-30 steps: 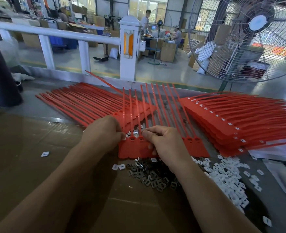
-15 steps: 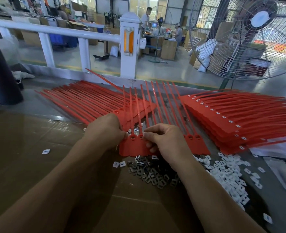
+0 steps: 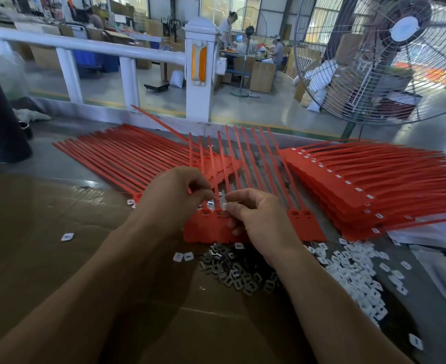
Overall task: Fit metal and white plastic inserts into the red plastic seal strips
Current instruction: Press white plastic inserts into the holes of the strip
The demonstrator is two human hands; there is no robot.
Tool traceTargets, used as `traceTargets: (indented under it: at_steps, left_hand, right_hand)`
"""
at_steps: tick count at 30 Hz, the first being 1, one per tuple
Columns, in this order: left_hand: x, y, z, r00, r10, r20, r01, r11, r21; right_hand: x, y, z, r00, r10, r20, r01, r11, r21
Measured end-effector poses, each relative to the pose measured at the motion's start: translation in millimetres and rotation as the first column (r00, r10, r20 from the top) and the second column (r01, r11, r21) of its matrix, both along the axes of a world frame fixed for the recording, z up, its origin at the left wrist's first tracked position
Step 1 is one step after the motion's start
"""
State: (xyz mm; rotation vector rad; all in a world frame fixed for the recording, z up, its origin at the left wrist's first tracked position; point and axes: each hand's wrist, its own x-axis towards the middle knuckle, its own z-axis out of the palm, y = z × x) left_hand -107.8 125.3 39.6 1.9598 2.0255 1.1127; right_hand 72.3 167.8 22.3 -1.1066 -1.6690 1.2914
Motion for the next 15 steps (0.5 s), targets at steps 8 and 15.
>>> traceTargets:
  at_steps: [8, 15]
  left_hand:
    - [8.7, 1.0, -5.2, 0.985, -0.156, -0.071, 0.16, 0.986, 0.047]
    - [10.9, -2.7, -1.0, 0.963, -0.173, -0.205, 0.201, 0.972, 0.125]
  right_hand:
    - [1.4, -1.6, 1.4, 0.999, -0.027, 0.016, 0.025, 0.992, 0.12]
    - [3.3, -5.0, 0.9, 0.998, 0.002, -0.066, 0.005, 0.995, 0.101]
